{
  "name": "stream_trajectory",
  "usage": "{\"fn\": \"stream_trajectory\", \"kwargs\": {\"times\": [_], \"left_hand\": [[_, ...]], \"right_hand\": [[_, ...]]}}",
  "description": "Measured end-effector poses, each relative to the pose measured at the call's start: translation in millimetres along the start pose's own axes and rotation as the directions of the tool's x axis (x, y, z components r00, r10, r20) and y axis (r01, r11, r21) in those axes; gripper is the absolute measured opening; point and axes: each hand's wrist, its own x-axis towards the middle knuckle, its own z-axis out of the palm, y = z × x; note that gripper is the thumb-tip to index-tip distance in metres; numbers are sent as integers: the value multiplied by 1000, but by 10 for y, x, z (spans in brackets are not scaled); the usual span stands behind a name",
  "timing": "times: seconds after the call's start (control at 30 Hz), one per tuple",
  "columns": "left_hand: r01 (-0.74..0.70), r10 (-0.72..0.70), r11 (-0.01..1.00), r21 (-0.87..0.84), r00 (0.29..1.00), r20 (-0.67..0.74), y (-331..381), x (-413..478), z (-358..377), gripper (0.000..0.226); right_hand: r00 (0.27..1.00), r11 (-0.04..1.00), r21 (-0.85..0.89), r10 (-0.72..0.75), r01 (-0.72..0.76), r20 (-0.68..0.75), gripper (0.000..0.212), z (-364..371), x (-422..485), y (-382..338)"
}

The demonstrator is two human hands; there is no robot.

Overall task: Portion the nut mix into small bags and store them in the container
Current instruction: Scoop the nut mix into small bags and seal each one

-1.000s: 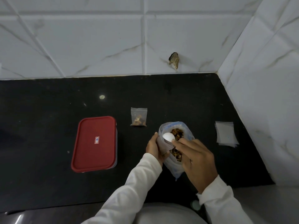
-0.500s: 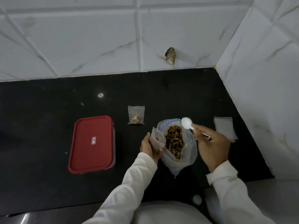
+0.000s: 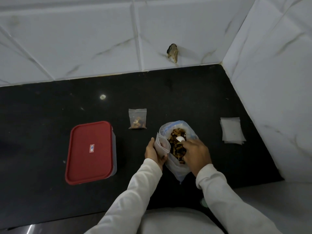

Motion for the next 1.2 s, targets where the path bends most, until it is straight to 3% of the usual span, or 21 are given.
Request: {"fn": "stream_trajectory", "kwargs": {"times": [0.13,0.27,0.37,0.5,0.6,0.9,1.2], "left_hand": [[-38,38,999,14,999,-20,-36,18,50,44],[-42,43,999,32,999,-23,-28,3,73,39],[-57,57,998,31,998,-14,-31,-29,83,38],[-58,58,997,43,998,-7,-29,-55,73,40],[-47,46,998,53,999,11,-18,-63,55,42],[-44,43,999,25,999,25,7,-73,-3,33],[-65,64,998,28,997,43,27,-27,-31,30]], "right_hand": [[991,978,174,105,-119,88,24,-71,-11,-79],[974,899,377,214,-224,70,17,-94,-81,-104],[945,832,449,275,-327,179,16,-129,-74,-77],[795,552,574,385,-605,468,19,-212,34,-9],[710,405,583,426,-704,561,20,-196,102,21],[655,78,691,407,-719,636,19,-181,97,66],[667,-32,727,370,-686,646,20,-296,1,197]]}}
